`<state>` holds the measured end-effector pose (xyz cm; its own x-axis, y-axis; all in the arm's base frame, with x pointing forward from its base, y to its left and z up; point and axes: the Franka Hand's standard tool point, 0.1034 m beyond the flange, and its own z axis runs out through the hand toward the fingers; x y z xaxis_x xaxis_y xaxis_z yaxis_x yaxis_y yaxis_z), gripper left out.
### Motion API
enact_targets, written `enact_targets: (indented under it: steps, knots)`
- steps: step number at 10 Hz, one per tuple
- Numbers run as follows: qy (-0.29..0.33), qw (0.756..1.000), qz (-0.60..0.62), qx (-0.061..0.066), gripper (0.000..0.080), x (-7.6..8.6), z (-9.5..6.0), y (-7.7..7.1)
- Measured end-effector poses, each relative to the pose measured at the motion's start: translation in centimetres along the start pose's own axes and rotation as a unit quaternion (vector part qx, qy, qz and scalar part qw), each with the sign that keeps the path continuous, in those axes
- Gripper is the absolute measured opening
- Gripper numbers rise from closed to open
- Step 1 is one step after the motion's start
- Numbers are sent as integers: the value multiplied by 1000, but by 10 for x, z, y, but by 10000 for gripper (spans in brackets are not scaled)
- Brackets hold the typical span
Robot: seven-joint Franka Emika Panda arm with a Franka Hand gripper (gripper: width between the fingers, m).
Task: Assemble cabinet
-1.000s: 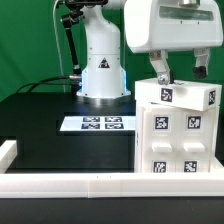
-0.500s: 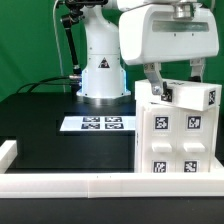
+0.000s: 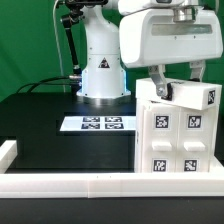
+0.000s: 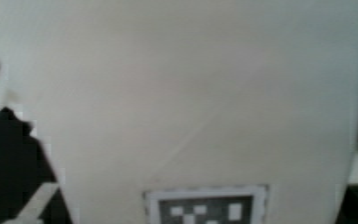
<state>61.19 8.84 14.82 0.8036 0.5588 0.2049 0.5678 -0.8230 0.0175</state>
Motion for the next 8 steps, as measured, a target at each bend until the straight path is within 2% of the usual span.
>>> enact_targets:
  steps: [2,5,8]
  knots:
    - [0,1000,7,0,560,0,0,0]
    - [1,993,117,0,560,-1,0,1]
    - [35,974,225,-12,560,-1,0,7]
